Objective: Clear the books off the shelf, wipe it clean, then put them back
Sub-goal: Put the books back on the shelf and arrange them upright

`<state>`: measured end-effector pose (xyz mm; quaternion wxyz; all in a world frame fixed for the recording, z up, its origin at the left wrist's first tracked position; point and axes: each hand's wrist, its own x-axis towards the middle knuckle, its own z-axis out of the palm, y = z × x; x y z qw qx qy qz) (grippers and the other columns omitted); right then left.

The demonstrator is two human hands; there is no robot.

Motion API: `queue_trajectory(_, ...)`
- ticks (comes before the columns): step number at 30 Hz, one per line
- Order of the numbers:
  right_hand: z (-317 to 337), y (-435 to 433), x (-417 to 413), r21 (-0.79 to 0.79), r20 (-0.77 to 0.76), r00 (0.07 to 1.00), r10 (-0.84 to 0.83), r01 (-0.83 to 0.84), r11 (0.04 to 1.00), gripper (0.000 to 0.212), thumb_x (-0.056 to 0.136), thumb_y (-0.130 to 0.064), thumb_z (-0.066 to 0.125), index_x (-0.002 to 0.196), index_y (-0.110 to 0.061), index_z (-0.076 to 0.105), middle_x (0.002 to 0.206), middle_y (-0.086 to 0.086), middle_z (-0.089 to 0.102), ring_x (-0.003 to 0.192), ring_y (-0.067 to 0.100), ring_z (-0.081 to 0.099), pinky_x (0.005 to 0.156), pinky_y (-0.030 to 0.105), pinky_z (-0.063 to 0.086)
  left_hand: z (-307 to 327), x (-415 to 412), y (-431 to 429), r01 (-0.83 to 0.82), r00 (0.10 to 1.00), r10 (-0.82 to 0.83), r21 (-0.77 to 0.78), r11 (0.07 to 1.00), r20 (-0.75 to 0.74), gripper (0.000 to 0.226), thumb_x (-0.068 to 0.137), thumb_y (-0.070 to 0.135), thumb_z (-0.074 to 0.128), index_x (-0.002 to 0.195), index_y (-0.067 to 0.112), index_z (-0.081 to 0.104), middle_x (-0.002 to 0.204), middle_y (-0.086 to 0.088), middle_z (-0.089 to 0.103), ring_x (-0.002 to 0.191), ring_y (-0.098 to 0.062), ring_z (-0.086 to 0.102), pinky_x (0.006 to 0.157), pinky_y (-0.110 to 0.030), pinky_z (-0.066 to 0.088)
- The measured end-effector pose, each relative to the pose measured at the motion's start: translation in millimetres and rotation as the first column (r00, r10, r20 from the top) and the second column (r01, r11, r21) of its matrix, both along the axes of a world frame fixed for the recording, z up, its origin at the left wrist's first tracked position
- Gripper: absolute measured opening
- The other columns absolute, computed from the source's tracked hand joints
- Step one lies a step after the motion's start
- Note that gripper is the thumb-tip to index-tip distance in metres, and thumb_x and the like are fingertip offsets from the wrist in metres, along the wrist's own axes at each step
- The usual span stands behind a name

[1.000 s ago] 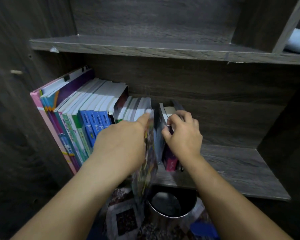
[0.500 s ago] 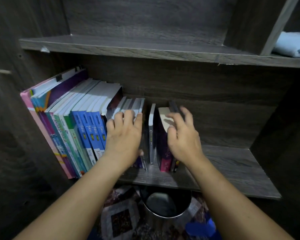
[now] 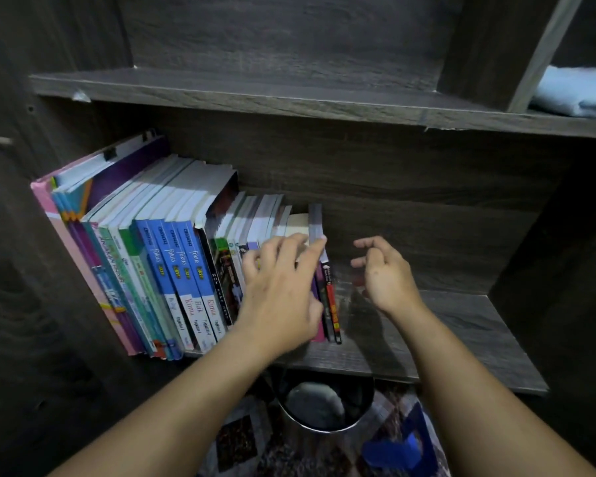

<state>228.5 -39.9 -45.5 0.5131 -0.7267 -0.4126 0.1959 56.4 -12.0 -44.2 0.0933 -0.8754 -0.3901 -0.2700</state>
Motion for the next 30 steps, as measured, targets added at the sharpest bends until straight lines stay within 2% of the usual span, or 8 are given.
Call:
queue_trajectory(6, -15.0, 6.9, 19.6, -0.151, -0.065, 0.998, 0.020, -0.030, 0.988, 0.025, 0.092, -0.017, 0.039, 0.085, -0.031, 0.060, 0.092, 0.002, 0.067, 0.078, 0.024, 0.063, 0.069, 0.036, 0.049, -7.2, 18.4, -12.4, -0.073, 0.996, 0.073, -0.004, 0.997, 0.044, 0.066, 0.078, 0.055, 0.047, 0.131, 0.016, 0.055, 0.125, 0.001, 0.054, 0.117, -0.023, 0.041, 0.092, -0.041, 0.022)
queue_trajectory(8, -27.8, 3.0, 21.0, -0.330, -0.106, 0.975, 0.197, -0.222, 0.918, 0.038, 0.092, 0.001, 0.041, 0.102, -0.031, 0.058, 0.108, 0.006, 0.067, 0.087, 0.020, 0.064, 0.066, 0.028, 0.047, -8.7, 22.2, -13.6, -0.090, 0.993, 0.090, -0.005, 0.996, 0.072, 0.064, 0.080, 0.055, 0.046, 0.130, 0.017, 0.057, 0.124, 0.002, 0.056, 0.116, -0.022, 0.041, 0.091, -0.041, 0.022)
queue_trajectory(11, -50.6, -7.2, 10.0, -0.464, -0.174, 0.883, 0.436, -0.464, 0.754, 0.071, 0.087, 0.016, 0.038, 0.142, -0.029, 0.039, 0.140, 0.002, 0.052, 0.121, 0.013, 0.052, 0.091, 0.021, 0.044, -10.1, 26.6, -14.2, -0.047, 0.990, 0.051, -0.036, 0.998, 0.135, 0.057, 0.084, 0.048, 0.052, 0.133, 0.018, 0.055, 0.128, 0.006, 0.055, 0.118, -0.019, 0.038, 0.091, -0.041, 0.023)
queue_trajectory(15, -62.0, -10.9, -0.4, -0.278, -0.307, 0.827, 0.471, -0.552, 0.786, 0.091, 0.081, 0.032, 0.030, 0.154, -0.021, 0.014, 0.153, -0.012, 0.019, 0.141, 0.008, 0.024, 0.110, 0.019, 0.029, -7.5, 27.8, -12.1, -0.018, 0.981, 0.033, -0.079, 0.997, 0.192, 0.051, 0.088, 0.037, 0.056, 0.136, 0.020, 0.053, 0.131, 0.009, 0.053, 0.121, -0.016, 0.038, 0.093, -0.037, 0.020)
queue_trajectory(19, -71.1, -8.5, -4.4, -0.228, -0.340, 0.796, 0.501, -0.587, 0.777, 0.094, 0.081, 0.033, 0.028, 0.153, -0.023, 0.009, 0.158, -0.012, 0.014, 0.144, 0.007, 0.018, 0.115, 0.030, 0.028, -5.3, 25.6, -5.1, -0.040, 0.970, 0.052, -0.056, 0.998, 0.236, 0.043, 0.086, 0.031, 0.061, 0.128, 0.019, 0.060, 0.122, 0.007, 0.059, 0.114, -0.019, 0.046, 0.088, -0.036, 0.020)
queue_trajectory(23, -50.2, -10.5, 6.1, -0.444, -0.186, 0.844, 0.504, -0.530, 0.723, 0.087, 0.086, 0.023, 0.034, 0.152, -0.031, 0.019, 0.151, -0.002, 0.036, 0.138, 0.011, 0.036, 0.091, 0.008, 0.040, -5.1, 26.2, -3.5, -0.077, 0.973, 0.079, -0.018, 0.997, 0.215, 0.043, 0.083, 0.036, 0.066, 0.122, 0.017, 0.065, 0.116, 0.005, 0.062, 0.114, -0.022, 0.045, 0.088, -0.038, 0.024)
queue_trajectory(26, -29.0, -11.3, 13.7, -0.576, 0.086, 0.869, 0.486, -0.355, 0.736, 0.080, 0.087, 0.014, 0.040, 0.148, -0.037, 0.031, 0.143, 0.002, 0.047, 0.120, 0.018, 0.053, 0.091, 0.021, 0.044, -7.5, 28.4, -7.2, -0.074, 0.968, 0.077, -0.023, 0.997, 0.239, 0.044, 0.081, 0.037, 0.069, 0.118, 0.015, 0.067, 0.117, 0.001, 0.061, 0.115, -0.023, 0.042, 0.089, -0.041, 0.029)
queue_trajectory(30, -6.3, -15.1, 26.0, -0.554, 0.143, 0.923, 0.358, -0.225, 0.801, 0.065, 0.090, 0.005, 0.047, 0.144, -0.030, 0.041, 0.142, 0.006, 0.049, 0.124, 0.021, 0.050, 0.101, 0.028, 0.042, -8.2, 30.7, -14.8, -0.084, 0.963, 0.072, 0.035, 0.996, 0.258, 0.034, 0.076, 0.035, 0.073, 0.103, 0.014, 0.069, 0.115, -0.003, 0.059, 0.111, -0.026, 0.042, 0.084, -0.042, 0.034)
